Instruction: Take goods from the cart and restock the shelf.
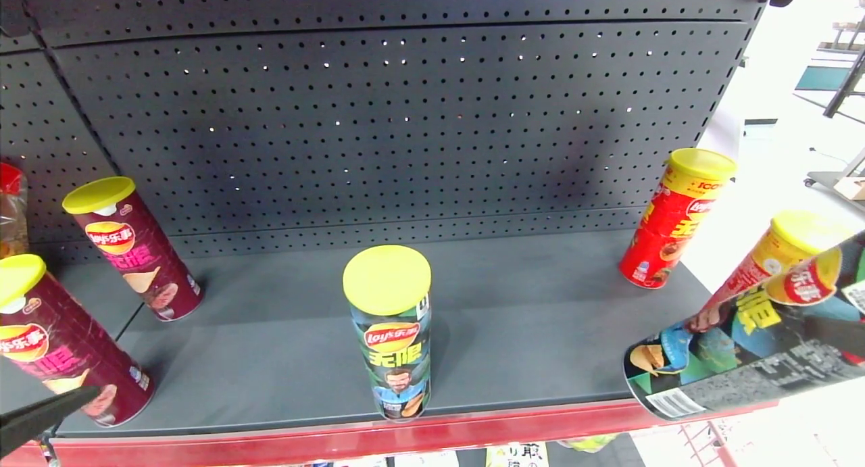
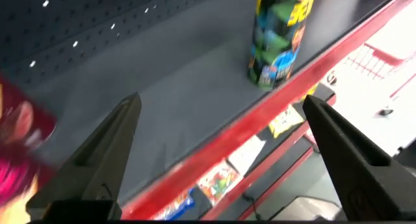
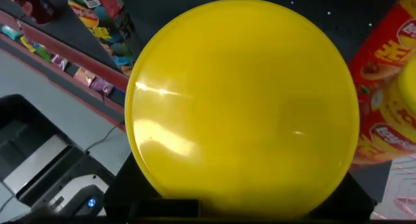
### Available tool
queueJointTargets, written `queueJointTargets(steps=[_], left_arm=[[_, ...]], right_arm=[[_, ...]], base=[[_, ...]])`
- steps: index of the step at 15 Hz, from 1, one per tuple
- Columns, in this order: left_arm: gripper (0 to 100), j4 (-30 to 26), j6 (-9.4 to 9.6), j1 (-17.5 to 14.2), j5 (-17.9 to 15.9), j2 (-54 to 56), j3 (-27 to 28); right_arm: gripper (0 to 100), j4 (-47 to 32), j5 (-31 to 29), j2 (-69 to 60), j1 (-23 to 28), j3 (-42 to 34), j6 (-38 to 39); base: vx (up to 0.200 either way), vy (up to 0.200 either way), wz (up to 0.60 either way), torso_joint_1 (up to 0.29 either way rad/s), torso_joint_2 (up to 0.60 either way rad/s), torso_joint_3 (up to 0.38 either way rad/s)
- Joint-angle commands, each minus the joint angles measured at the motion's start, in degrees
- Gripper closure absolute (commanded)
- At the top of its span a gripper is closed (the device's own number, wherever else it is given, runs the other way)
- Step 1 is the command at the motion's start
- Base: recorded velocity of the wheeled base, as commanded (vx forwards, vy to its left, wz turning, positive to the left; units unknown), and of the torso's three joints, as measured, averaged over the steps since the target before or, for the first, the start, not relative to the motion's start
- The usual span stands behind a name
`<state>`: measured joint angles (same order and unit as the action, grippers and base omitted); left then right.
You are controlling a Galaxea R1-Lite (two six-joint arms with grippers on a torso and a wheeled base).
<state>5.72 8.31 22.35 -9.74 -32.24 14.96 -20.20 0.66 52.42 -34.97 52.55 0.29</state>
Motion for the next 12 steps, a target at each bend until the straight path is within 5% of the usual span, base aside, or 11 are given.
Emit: queueJointTargets(steps=[1,4,12], left_arm=[[0,-7.3,0.04,-0.02,1.83,9.3,2.62],[0,-14.51,0.04,-0.02,3.76,15.63,3.76],[0,-15.12,0.12,-0.02,5.35,16.51,3.59]], right_arm=[[100,0.16,-0.31,6.12,-2.73,2.03,-0.29],[100,0.51,-1.8,11.56,-5.37,3.87,-0.64],[100,9.48,-6.2,22.9,-9.06,4.66,-2.05]], base=[[0.0,0.0,0.0,0.0,0.0,0.0],[0.0,0.0,0.0,0.0,0.0,0.0],[0.0,0.0,0.0,0.0,0.0,0.0]])
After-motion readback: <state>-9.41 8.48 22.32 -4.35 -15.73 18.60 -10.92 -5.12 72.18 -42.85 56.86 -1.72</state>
